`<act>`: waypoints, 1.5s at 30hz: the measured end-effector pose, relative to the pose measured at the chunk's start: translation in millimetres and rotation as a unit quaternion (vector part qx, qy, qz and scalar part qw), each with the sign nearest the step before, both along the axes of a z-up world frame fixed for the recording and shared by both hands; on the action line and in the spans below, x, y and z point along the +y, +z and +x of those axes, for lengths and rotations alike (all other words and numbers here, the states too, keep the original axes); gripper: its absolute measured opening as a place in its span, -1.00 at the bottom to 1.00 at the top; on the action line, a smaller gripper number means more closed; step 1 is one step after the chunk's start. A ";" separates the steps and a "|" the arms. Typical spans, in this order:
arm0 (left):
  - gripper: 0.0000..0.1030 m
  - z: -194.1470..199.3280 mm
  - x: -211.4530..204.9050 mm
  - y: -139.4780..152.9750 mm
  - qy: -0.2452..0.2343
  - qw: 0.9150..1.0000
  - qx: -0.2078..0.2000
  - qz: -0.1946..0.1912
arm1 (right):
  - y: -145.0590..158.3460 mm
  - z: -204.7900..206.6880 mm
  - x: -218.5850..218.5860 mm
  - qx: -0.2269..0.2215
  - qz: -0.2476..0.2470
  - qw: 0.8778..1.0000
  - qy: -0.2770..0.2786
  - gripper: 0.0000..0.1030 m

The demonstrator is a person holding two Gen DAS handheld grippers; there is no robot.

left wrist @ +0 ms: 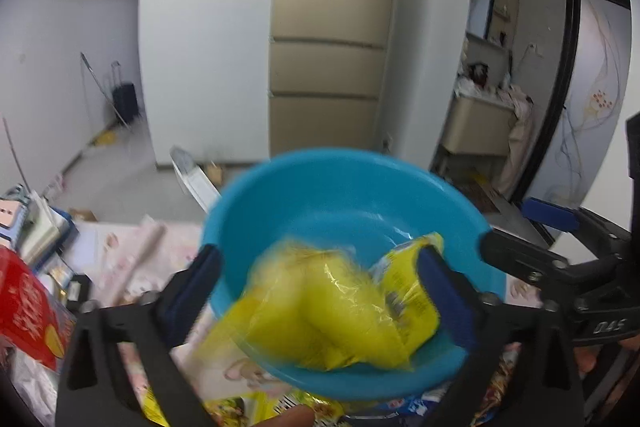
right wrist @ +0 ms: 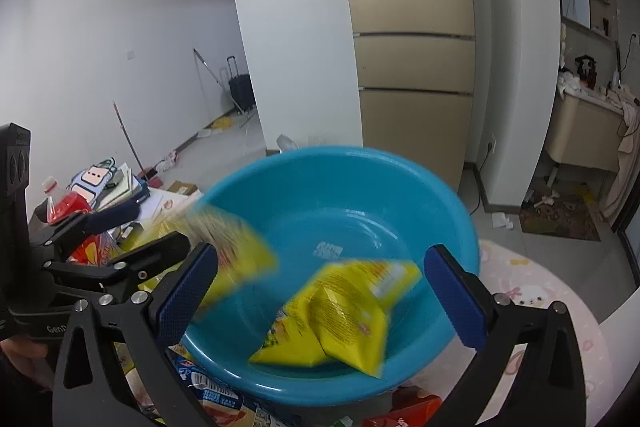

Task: Organize snacks
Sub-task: 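Open both grippers to drop the yellow bags into the blue basin, then move both grippers back toward the remaining snack pile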

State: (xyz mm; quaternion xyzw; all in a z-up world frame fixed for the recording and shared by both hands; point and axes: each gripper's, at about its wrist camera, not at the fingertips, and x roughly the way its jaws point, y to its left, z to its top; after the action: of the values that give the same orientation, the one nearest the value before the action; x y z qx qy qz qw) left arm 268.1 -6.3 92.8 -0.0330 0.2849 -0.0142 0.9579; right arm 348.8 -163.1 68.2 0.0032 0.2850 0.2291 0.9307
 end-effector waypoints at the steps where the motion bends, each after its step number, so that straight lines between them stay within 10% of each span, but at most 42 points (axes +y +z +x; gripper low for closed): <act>1: 1.00 -3.7 2.5 4.3 0.001 1.000 -0.012 -0.005 | 4.0 -2.3 -2.7 -0.006 0.004 1.000 -0.002 1.00; 11: 1.00 -46.2 14.6 55.0 -0.014 0.996 -0.081 -0.032 | 51.2 -42.7 -21.0 -0.101 0.034 0.994 -0.030 1.00; 27: 1.00 -141.5 -27.0 133.0 -0.062 0.981 -0.177 0.037 | 127.0 -152.1 -15.1 -0.248 0.036 0.968 -0.031 1.00; 45: 1.00 -216.0 -11.1 76.3 -0.074 0.987 -0.140 0.006 | 55.2 -211.0 -65.2 -0.234 0.062 0.970 -0.017 1.00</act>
State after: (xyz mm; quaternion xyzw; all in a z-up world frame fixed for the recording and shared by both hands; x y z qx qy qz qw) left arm 52.1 -17.3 169.1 -0.0035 0.1495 -0.0873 0.9849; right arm 137.7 -228.3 123.4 0.0119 0.0445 0.2248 0.9733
